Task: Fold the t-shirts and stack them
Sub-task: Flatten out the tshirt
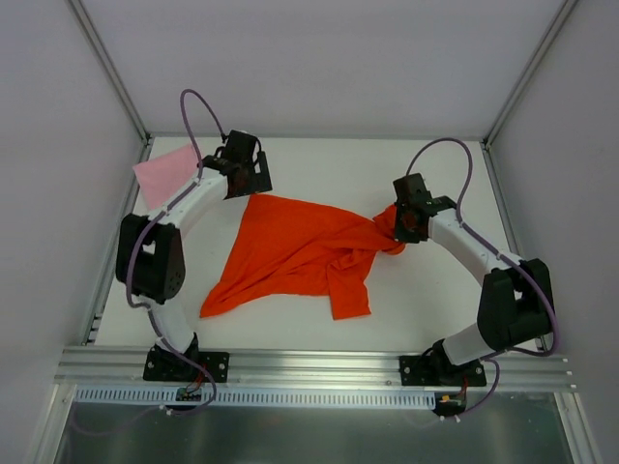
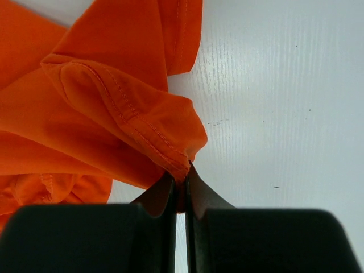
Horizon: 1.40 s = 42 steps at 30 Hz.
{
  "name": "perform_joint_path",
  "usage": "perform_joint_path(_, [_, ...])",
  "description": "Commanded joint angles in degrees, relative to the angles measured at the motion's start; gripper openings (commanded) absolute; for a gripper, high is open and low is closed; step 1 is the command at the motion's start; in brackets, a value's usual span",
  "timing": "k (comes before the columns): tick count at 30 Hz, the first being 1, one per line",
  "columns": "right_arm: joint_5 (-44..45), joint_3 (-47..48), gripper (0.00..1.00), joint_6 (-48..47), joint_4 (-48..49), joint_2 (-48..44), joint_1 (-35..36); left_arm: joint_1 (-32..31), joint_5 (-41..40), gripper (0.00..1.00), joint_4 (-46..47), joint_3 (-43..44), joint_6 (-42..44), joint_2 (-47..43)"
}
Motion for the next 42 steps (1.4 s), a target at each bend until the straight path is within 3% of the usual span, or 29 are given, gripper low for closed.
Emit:
perform_joint_path(1, [2.20, -1.00, 0.02, 2.72, 0.72, -2.74, -0.32, 2.03, 7.44, 0.88, 2.04, 8.95, 7.64, 7.68])
perform_joint_path(8, [3.34, -1.18, 0.02, 4.04, 1.15, -3.35, -0.41, 6.33, 8.50, 0.77, -0.69, 20.21, 3.88, 20.61])
perform_joint_path(17, [4.31, 0.75, 0.04, 3.95, 1.15, -1.68, -0.41, 6.87, 10.09, 0.77, 0.02, 19.25, 2.38, 24.92])
perform_joint_path(28, [6.15, 2.60, 0.04, 3.86, -0.16, -0.01, -0.41, 6.87, 9.39, 0.64, 1.95, 17.67, -0.61, 28.01])
perform_joint_path(31, [6.50, 2.51, 0.03, 4.04, -0.34, -0.19, -0.32, 6.87, 7.98, 0.55, 2.56, 16.35, -0.96, 27.74])
perform_joint_path(33, [6.42, 2.51, 0.03, 4.48, -0.25, -0.19, -0.41, 6.87, 7.72, 0.43, 2.92, 15.91, -1.05, 27.74])
perform_joint_path(34, [6.50, 2.43, 0.04, 4.56, -0.17, -0.19, -0.32, 6.87, 7.72, 0.36, 2.92, 15.91, -1.14, 27.92])
perform_joint_path(35, [6.59, 2.34, 0.04, 4.74, -0.16, -0.01, -0.41, 6.87, 7.89, 0.21, 3.00, 15.91, -1.14, 27.92])
perform_joint_path(38, [7.38, 2.60, 0.04, 5.53, -0.78, 0.25, -0.32, 6.87, 8.16, 0.00, 3.18, 15.47, -1.58, 27.48])
perform_joint_path(42, [7.21, 3.30, 0.04, 5.62, -0.26, 1.39, -0.41, 6.87, 5.88, 0.00, 4.58, 13.98, -0.88, 24.41])
